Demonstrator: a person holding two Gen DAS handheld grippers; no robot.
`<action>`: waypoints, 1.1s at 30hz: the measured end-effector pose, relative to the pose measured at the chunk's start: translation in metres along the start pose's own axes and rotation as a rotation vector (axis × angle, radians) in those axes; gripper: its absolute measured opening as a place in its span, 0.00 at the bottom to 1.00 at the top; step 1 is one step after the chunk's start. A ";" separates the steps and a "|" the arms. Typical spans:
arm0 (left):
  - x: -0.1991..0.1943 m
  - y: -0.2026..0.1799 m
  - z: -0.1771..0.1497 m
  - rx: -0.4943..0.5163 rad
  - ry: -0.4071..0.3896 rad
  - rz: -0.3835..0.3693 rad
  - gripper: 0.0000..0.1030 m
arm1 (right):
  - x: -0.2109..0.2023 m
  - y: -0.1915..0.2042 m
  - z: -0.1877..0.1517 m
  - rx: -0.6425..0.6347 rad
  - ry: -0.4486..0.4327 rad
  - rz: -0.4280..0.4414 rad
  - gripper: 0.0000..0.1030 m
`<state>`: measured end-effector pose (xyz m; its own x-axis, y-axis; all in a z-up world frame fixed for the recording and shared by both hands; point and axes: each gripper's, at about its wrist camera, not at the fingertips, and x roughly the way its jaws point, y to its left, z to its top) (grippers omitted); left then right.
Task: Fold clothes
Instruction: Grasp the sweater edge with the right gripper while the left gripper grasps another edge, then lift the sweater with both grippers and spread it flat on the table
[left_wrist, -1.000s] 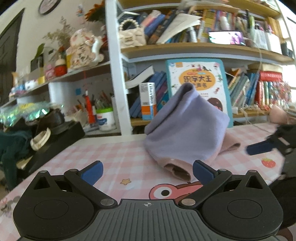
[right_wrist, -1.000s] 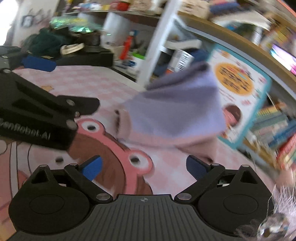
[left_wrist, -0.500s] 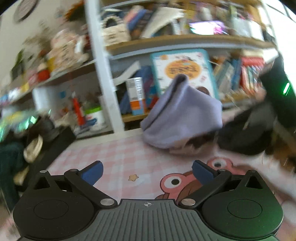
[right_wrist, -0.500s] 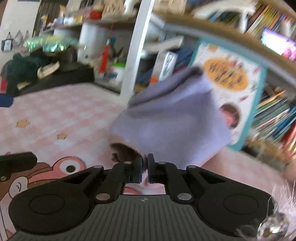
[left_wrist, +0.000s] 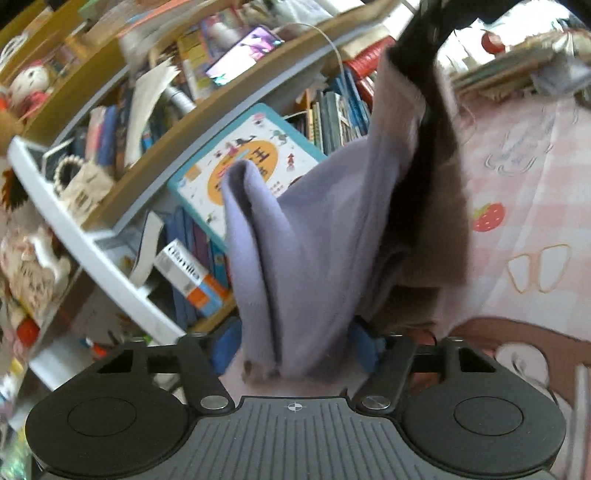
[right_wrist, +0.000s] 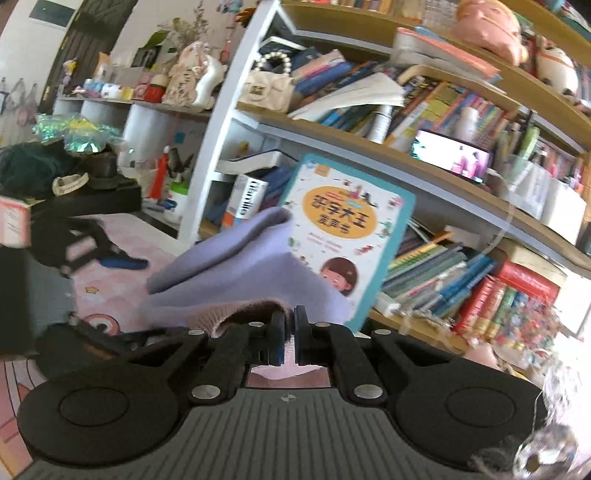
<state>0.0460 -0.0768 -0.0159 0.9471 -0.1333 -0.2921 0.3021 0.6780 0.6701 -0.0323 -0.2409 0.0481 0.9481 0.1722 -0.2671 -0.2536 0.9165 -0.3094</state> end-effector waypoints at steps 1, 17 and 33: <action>0.005 0.000 0.003 -0.009 -0.001 -0.006 0.17 | -0.004 -0.003 -0.002 0.006 0.009 -0.004 0.04; -0.125 0.131 0.074 -0.412 -0.372 -0.094 0.11 | -0.018 0.079 -0.041 -0.208 0.145 0.208 0.76; -0.175 0.186 0.069 -0.513 -0.401 -0.051 0.11 | 0.011 0.129 -0.033 -0.316 0.100 0.201 0.06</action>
<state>-0.0556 0.0224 0.2072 0.9300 -0.3666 0.0283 0.3517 0.9094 0.2223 -0.0613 -0.1325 -0.0251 0.8542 0.2862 -0.4342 -0.4936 0.7091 -0.5036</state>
